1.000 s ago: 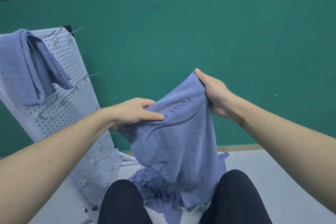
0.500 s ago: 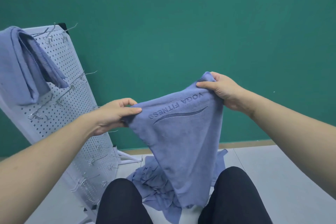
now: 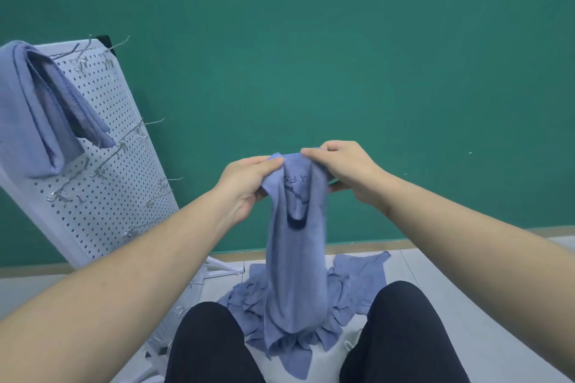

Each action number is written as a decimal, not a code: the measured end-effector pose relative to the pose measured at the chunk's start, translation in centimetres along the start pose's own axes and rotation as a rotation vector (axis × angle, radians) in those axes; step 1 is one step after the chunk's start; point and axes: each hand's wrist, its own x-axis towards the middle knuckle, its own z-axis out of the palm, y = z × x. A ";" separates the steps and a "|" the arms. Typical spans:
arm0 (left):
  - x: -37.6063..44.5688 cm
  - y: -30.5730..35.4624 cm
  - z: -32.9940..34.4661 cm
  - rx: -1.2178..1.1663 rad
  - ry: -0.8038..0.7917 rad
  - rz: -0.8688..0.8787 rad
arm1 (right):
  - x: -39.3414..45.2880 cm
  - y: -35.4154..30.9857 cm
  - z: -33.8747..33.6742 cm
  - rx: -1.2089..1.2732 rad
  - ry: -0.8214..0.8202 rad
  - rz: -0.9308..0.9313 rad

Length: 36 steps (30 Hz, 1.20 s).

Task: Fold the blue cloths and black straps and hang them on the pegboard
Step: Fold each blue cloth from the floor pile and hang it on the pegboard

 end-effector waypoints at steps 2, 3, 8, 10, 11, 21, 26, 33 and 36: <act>-0.2 0.0 0.6 -0.076 -0.044 0.005 | -0.2 -0.4 0.4 0.045 -0.050 0.011; -0.4 0.0 0.8 -0.108 -0.072 -0.002 | -0.3 -0.5 0.5 0.059 -0.070 0.016; -0.9 0.0 0.9 -0.195 -0.150 -0.022 | -0.7 -0.1 0.9 0.183 -0.141 -0.002; -1.1 0.1 0.9 -0.214 -0.131 -0.007 | -0.8 -0.1 1.0 0.221 -0.142 -0.015; -1.3 0.1 0.9 -0.228 -0.105 0.001 | -0.8 -0.1 1.1 0.234 -0.134 -0.014; -1.9 -0.6 1.5 -0.157 0.071 0.106 | -1.4 -0.6 2.2 0.195 -0.095 -0.054; -2.4 -0.7 1.6 -0.099 0.037 0.184 | -1.3 -0.5 2.0 0.140 -0.048 -0.042; -2.5 -1.6 1.8 0.062 0.029 0.254 | -0.9 -0.1 1.9 0.203 -0.094 0.003; -2.4 -1.8 1.6 0.075 0.047 0.273 | -1.0 0.4 2.0 0.224 -0.170 0.004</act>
